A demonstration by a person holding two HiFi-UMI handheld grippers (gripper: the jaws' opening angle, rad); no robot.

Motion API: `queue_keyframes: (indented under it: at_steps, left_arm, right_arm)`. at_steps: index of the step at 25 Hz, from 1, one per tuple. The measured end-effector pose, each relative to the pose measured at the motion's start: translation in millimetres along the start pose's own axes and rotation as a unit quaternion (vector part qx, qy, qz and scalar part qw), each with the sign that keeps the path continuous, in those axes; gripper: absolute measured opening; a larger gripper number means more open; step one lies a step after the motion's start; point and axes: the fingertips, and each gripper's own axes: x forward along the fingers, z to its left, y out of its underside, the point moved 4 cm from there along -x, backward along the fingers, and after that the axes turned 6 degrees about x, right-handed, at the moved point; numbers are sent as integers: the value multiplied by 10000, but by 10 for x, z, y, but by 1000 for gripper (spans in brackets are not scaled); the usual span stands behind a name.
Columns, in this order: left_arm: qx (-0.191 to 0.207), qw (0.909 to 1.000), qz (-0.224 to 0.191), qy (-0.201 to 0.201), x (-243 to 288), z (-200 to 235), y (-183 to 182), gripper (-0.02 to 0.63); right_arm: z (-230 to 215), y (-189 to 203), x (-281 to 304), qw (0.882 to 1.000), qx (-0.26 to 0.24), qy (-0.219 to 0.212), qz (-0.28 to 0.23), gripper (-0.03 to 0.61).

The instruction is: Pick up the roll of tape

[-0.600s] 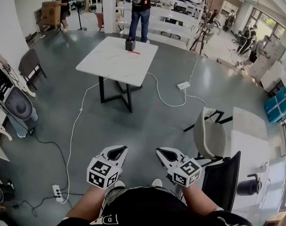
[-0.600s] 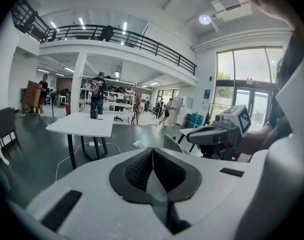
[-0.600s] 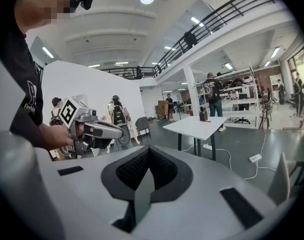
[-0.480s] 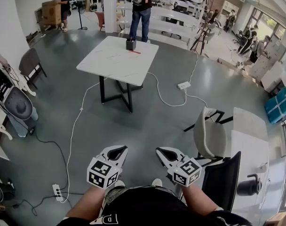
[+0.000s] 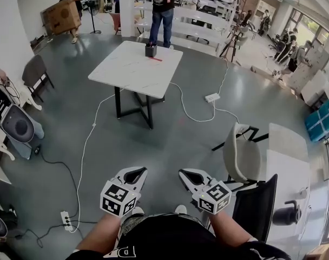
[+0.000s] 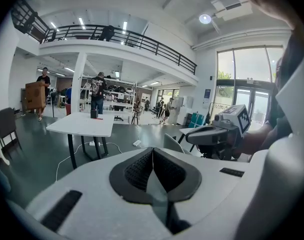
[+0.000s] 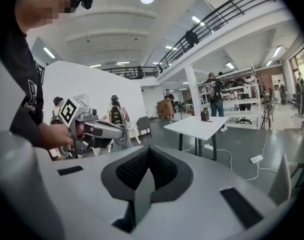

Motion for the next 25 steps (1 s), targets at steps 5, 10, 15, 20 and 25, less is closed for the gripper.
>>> queue_keyframes:
  at_steps: [5, 10, 15, 20, 25]
  left_arm:
    - [-58, 10000, -5, -7, -27, 31, 33, 19]
    - [35, 10000, 0, 49, -130, 147, 59, 18]
    - [26, 10000, 34, 14, -311, 422, 161, 18]
    - [54, 10000, 20, 76, -476, 672, 182, 18]
    - [93, 9997, 63, 222, -631, 877, 243, 18]
  right_arm:
    - [84, 16, 68, 10000, 28, -42, 72, 4]
    - [262, 50, 245, 9995, 48, -290, 147, 3]
    - [475, 55, 492, 9994, 29, -311, 154, 3]
    - [630, 33, 697, 9997, 121, -184, 98, 3]
    - [774, 23, 892, 9997, 238, -16, 23, 3]
